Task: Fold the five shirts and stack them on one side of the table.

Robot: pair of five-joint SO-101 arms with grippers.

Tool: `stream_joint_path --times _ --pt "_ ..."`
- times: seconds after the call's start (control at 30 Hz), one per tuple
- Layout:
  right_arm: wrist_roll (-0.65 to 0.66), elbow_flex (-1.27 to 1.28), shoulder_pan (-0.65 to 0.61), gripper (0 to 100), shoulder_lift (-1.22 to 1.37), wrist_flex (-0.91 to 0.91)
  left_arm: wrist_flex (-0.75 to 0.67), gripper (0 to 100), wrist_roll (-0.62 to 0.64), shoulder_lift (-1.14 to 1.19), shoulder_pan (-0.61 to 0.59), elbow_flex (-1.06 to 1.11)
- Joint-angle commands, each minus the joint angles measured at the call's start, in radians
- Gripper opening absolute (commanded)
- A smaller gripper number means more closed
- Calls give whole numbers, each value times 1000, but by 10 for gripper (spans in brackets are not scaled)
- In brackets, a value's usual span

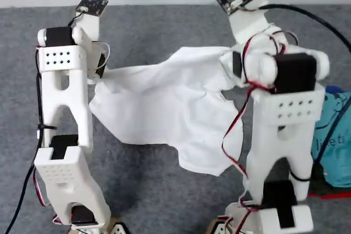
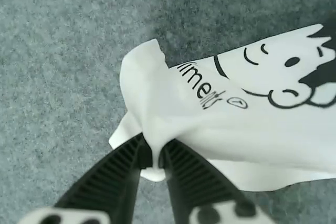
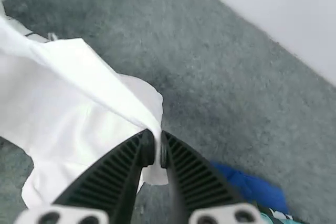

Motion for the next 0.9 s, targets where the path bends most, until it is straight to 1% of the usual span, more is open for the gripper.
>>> stream_joint_path --times 0.0,0.1,0.17,0.3,0.53,0.6,0.7,0.77,0.8,0.87 --pt "-8 5 -7 10 -97 39 21 14 -8 -11 14 -30" --pt "-12 61 -7 10 -105 39 21 14 -8 -11 21 -2" --pt "-41 161 -13 10 -87 15 18 14 -8 -2 21 30" --pt "-61 405 -47 10 -22 -182 17 14 -8 -2 15 77" --pt "-40 743 -223 10 24 -278 18 14 -8 -9 -21 177" --pt "-40 819 -259 10 16 -314 18 14 -8 -9 -31 194" --pt "-40 890 -318 16 15 -312 18 14 -8 -3 -34 219" --pt "-40 901 -337 45 15 -289 18 14 -8 -2 -34 236" --pt "-48 893 -338 83 15 -272 17 14 -8 0 -35 243" --pt "-118 852 -337 174 13 -229 17 14 -8 0 -37 246"
